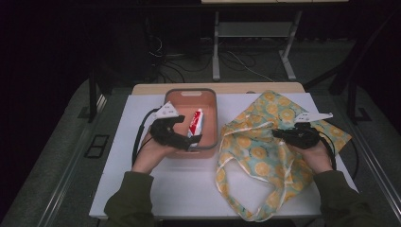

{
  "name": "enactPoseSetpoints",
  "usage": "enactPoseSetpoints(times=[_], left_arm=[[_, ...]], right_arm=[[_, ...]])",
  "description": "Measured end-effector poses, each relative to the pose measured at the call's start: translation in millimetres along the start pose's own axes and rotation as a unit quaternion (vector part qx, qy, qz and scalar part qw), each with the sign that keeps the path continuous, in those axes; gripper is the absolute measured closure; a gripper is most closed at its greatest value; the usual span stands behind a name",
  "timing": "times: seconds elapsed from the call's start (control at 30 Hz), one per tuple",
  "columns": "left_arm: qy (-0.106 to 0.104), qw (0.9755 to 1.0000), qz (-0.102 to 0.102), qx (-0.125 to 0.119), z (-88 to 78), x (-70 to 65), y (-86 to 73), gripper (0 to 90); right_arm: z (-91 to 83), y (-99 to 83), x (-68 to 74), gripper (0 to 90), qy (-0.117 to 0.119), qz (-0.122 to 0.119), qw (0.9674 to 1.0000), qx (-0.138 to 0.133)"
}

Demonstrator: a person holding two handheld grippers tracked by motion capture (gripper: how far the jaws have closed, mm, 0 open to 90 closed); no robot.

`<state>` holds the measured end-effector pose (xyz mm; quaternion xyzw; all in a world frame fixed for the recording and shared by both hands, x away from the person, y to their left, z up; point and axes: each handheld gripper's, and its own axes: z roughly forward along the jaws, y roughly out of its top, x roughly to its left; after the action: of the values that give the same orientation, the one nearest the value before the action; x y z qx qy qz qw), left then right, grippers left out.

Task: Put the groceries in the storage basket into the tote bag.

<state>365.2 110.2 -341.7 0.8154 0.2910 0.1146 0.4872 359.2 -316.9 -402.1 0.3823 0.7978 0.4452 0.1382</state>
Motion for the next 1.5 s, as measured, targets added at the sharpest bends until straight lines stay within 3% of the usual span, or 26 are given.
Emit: enactPoseSetpoints(times=[0.2, 0.4, 0.5, 0.63, 0.7, 0.83, 1.0, 1.1, 1.2, 1.33, 1.4, 1.43, 1.5], left_arm=[[0.032, 0.9987, -0.019, 0.035, 40.9, 23.4, 11.9, 6.4], [0.056, 0.9945, -0.033, 0.082, 75.5, 40.6, 10.9, 8.0], [0.067, 0.9902, -0.036, 0.117, 88.7, 44.4, 4.4, 8.8], [0.071, 0.9858, -0.047, 0.144, 100.5, 49.8, -8.1, 9.5], [0.083, 0.9814, -0.049, 0.166, 104.6, 52.4, -11.9, 9.6], [0.089, 0.9769, -0.058, 0.186, 108.0, 55.1, -15.3, 10.7], [0.099, 0.9668, -0.069, 0.225, 110.7, 54.8, -20.2, 18.2], [0.11, 0.962, -0.054, 0.244, 111.7, 51.7, -22.3, 26.8], [0.103, 0.9609, -0.065, 0.249, 112.2, 52.7, -22.5, 32.5], [0.09, 0.962, -0.063, 0.25, 111.5, 51.4, -21.5, 46.0], [0.08, 0.9609, -0.069, 0.256, 111.5, 50.5, -21.0, 62.1], [0.084, 0.9606, -0.056, 0.259, 111.7, 49.0, -20.5, 68.6], [0.086, 0.9601, -0.058, 0.26, 111.6, 49.0, -20.0, 72.8]], right_arm=[[-0.7, 0.1, 0.5, 89.1, 0.002, 0.0, 1.0, -0.002], [-2.8, 0.0, -0.3, 89.0, 0.003, -0.001, 1.0, -0.005], [-3.1, -0.4, -1.1, 89.0, 0.005, -0.002, 1.0, -0.006], [-3.3, -0.4, -0.8, 89.0, 0.005, -0.002, 1.0, -0.006], [-3.3, -0.4, -0.4, 89.1, 0.006, -0.003, 1.0, -0.005], [-2.9, -0.4, 0.4, 89.0, 0.006, -0.003, 1.0, -0.003], [-2.6, -0.4, 1.3, 89.0, 0.007, -0.006, 0.9999, -0.004], [-3.4, -0.5, 1.1, 89.0, 0.007, -0.007, 0.9999, -0.006], [-3.7, -0.8, 0.7, 89.0, 0.006, -0.007, 0.9999, -0.005], [-3.8, -0.9, 1.3, 89.1, 0.006, -0.008, 0.9999, -0.004], [-3.8, -0.9, 1.2, 89.0, 0.005, -0.009, 0.9999, -0.004], [-3.8, -1.0, 1.1, 89.0, 0.005, -0.008, 0.9999, -0.005], [-3.9, -1.1, 1.3, 89.1, 0.004, -0.009, 0.9999, -0.004]])
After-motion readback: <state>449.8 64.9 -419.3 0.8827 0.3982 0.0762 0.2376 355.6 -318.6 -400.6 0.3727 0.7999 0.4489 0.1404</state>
